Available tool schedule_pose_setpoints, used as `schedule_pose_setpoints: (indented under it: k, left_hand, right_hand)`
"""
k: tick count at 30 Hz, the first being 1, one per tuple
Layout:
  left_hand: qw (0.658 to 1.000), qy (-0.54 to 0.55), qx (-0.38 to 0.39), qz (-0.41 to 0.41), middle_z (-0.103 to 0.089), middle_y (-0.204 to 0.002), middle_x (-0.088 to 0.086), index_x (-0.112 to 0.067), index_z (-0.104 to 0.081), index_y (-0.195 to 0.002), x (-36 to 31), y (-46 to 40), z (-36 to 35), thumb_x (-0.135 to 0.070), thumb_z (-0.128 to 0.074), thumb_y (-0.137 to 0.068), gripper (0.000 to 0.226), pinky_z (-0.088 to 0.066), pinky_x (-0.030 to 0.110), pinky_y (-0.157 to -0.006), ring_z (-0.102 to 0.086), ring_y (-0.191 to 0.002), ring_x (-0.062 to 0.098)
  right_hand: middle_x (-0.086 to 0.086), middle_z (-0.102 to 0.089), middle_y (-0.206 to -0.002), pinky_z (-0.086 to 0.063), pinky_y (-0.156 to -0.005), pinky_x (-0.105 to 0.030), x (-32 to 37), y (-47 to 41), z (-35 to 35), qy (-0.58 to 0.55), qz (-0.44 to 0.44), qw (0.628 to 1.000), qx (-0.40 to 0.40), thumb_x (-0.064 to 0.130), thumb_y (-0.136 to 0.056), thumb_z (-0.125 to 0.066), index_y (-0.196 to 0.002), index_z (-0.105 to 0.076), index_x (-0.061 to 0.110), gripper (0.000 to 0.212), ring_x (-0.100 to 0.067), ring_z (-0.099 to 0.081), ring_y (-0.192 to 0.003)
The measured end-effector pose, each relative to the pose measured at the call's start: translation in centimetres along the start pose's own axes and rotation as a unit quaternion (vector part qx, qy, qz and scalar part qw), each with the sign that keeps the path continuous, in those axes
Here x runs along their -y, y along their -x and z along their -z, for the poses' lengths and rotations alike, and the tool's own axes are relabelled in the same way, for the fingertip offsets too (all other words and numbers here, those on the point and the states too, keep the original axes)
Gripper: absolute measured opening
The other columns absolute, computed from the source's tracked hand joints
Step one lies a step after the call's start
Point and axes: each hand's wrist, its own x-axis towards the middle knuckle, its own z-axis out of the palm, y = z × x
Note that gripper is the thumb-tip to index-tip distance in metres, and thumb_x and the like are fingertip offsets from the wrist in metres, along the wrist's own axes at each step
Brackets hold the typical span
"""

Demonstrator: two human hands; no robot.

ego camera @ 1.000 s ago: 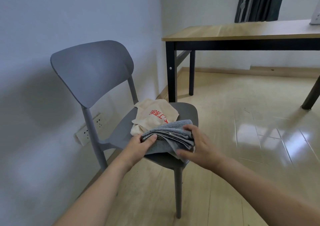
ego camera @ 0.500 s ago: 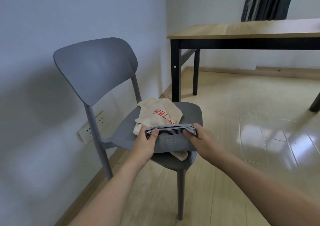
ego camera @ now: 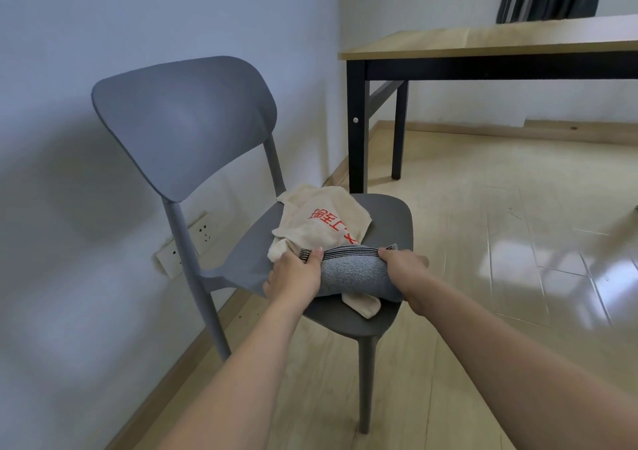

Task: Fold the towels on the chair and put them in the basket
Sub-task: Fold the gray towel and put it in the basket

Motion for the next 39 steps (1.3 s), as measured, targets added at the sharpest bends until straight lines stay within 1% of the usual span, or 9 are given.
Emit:
schedule_pose_setpoints:
  k: [5,7,11,15,17,21,25,30,39]
  left_hand:
    - [0.996,0.069,0.057,0.023,-0.056,-0.129,0.005,-0.018,-0.045,-0.132,-0.6,-0.4,0.4,-0.078,-0.038,-0.068,0.088,-0.037,0.049,-0.103,-0.050,-0.120,0.032]
    - [0.990,0.123,0.073,0.014,-0.056,-0.131,0.001,-0.024,-0.046,-0.134,-0.6,-0.4,0.7,-0.083,-0.036,-0.054,0.100,-0.039,0.047,-0.103,-0.049,-0.121,0.029]
    - [0.966,0.237,0.102,0.001,-0.055,-0.130,-0.002,-0.021,-0.047,-0.134,-1.7,1.6,2.9,-0.073,-0.049,-0.075,0.079,-0.043,0.036,-0.098,-0.052,-0.118,0.024]
    - [0.940,0.316,0.126,-0.014,-0.065,-0.117,0.005,-0.018,-0.055,-0.122,-2.6,3.1,4.8,-0.088,-0.058,-0.049,0.101,-0.053,0.046,-0.091,-0.064,-0.104,0.026]
    - [0.936,0.332,0.108,-0.052,-0.061,-0.117,0.004,-0.018,-0.051,-0.123,-4.2,5.3,6.8,-0.077,-0.060,-0.065,0.083,-0.053,0.048,-0.091,-0.061,-0.106,0.025]
    - [0.926,0.341,0.114,-0.118,-0.058,-0.110,0.002,-0.027,-0.059,-0.104,-6.6,7.6,9.3,-0.048,-0.054,-0.091,0.025,-0.054,0.052,-0.087,-0.059,-0.103,0.026]
    - [0.926,0.340,0.135,-0.095,-0.066,-0.103,0.011,-0.016,-0.062,-0.095,-8.7,7.0,9.8,-0.046,-0.054,-0.091,0.031,-0.058,0.039,-0.074,-0.065,-0.092,0.029]
    - [0.937,0.332,0.097,-0.050,-0.062,-0.104,0.012,-0.013,-0.057,-0.095,-11.0,0.6,5.7,-0.042,-0.049,-0.090,0.030,-0.054,0.044,-0.085,-0.061,-0.096,0.029]
    - [0.964,0.252,0.075,-0.044,-0.055,-0.083,0.003,-0.013,-0.057,-0.093,-20.2,-11.0,-0.6,-0.034,-0.043,-0.099,0.027,-0.043,0.032,-0.070,-0.053,-0.080,0.022]
  right_hand:
    - [-0.013,-0.046,-0.134,-0.040,-0.100,-0.052,1.0,0.2,0.4,-0.064,-0.088,0.992,0.059,0.048,-0.076,-0.045,-0.136,-0.035,0.016,0.068,-0.036,-0.047,-0.119]
    - [-0.012,-0.054,-0.126,-0.043,-0.098,-0.048,1.1,0.5,0.6,-0.085,-0.071,0.991,0.075,0.055,-0.072,-0.047,-0.132,-0.042,0.014,0.073,-0.033,-0.053,-0.112]
    - [-0.009,-0.062,-0.113,-0.052,-0.085,-0.038,1.9,2.6,1.7,-0.133,-0.025,0.987,0.087,0.068,-0.076,-0.059,-0.122,-0.052,0.010,0.074,-0.028,-0.061,-0.100]
    - [-0.010,-0.064,-0.108,-0.053,-0.078,-0.037,3.8,6.2,4.5,-0.166,-0.023,0.980,0.108,0.060,-0.079,-0.060,-0.113,-0.056,0.013,0.059,-0.027,-0.063,-0.093]
    - [-0.010,-0.060,-0.110,-0.049,-0.087,-0.045,4.8,8.4,6.1,-0.144,-0.033,0.983,0.112,0.059,-0.079,-0.056,-0.112,-0.053,0.017,0.053,-0.029,-0.059,-0.097]
    - [-0.012,-0.061,-0.096,-0.055,-0.061,-0.034,6.5,12.3,8.8,-0.139,0.002,0.983,0.117,0.044,-0.088,-0.049,-0.101,-0.054,0.014,0.033,-0.026,-0.062,-0.080]
    - [-0.010,-0.063,-0.093,-0.048,-0.053,-0.026,8.3,12.3,10.0,-0.146,0.079,0.985,0.046,0.036,-0.088,-0.051,-0.089,-0.060,0.012,0.025,-0.023,-0.061,-0.076]
    - [-0.009,-0.065,-0.093,-0.057,-0.080,-0.041,9.8,4.7,8.4,-0.190,0.123,0.974,-0.019,0.049,-0.085,-0.058,-0.087,-0.063,0.009,0.040,-0.025,-0.064,-0.087]
    - [-0.008,-0.053,-0.082,-0.049,-0.066,-0.035,14.7,-10.4,10.5,-0.170,0.048,0.984,-0.020,0.042,-0.089,-0.050,-0.075,-0.049,0.013,0.032,-0.029,-0.057,-0.079]
